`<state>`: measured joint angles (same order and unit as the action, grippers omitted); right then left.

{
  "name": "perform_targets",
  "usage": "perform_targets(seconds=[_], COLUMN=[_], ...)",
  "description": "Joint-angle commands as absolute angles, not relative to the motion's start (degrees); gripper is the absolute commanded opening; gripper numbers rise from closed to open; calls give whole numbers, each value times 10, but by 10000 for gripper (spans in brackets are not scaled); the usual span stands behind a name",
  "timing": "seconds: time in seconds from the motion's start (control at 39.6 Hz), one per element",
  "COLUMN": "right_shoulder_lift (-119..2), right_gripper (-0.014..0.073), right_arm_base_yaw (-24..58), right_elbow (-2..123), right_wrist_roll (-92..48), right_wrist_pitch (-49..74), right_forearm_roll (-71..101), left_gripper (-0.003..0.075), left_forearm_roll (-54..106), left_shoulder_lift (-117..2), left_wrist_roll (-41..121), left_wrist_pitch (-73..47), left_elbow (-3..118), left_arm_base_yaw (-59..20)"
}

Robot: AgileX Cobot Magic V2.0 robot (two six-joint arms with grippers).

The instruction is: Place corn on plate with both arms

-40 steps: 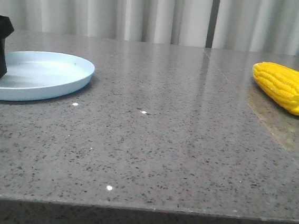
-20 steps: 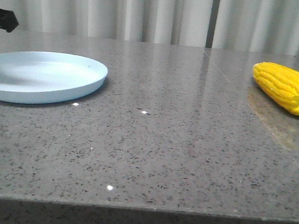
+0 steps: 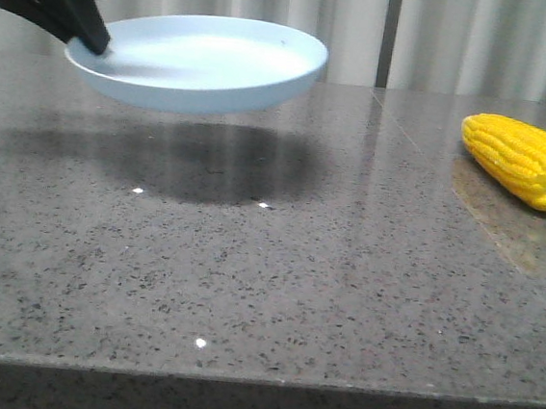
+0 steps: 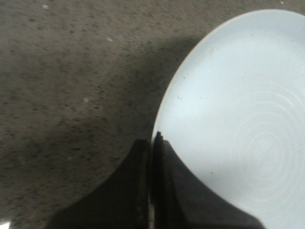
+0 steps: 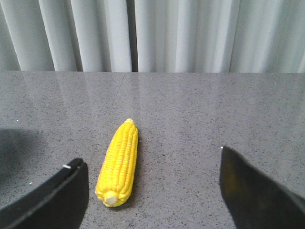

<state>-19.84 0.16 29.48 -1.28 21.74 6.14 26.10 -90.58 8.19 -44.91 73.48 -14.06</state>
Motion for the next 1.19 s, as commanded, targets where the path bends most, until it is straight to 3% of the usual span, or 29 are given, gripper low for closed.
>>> perform_targets(seconds=[0.0,0.23,0.3,0.38,0.51,0.61,0.71,0.86,0.96,1.16], right_shoulder_lift=[-207,-207,-207,-207,-207,-207,-207,-207,-207,-207], right_gripper=[591,591,591,591,591,591,591,591,591,591], right_arm_base_yaw=[3,3,3,3,3,3,3,3,3,3], right_elbow=[315,315,315,315,315,315,315,315,315,315], right_wrist_roll=[-16,-16,-16,-16,-16,-16,-16,-16,-16,-16], right_wrist_pitch=[175,175,175,175,175,175,175,175,175,175], right_forearm_roll=[64,64,64,64,64,64,64,64,64,64], left_gripper=[-20,-17,17,109,342,432,374,151,44,-20], left_forearm_roll=[291,294,294,293,288,256,211,61,-59,-169], left_shoulder_lift=[-908,-960,-967,-967,-958,-939,-906,-854,-824,-759], left_wrist_roll=[77,73,73,73,73,75,63,-18,-99,-155], left_wrist_pitch=[-415,-415,-415,-411,-406,-405,-405,-416,-440,-465], left_elbow=[754,754,754,755,763,773,778,778,772,728], left_arm_base_yaw=[-167,-186,-186,-186,-185,-185,-184,-184,-184,-184])
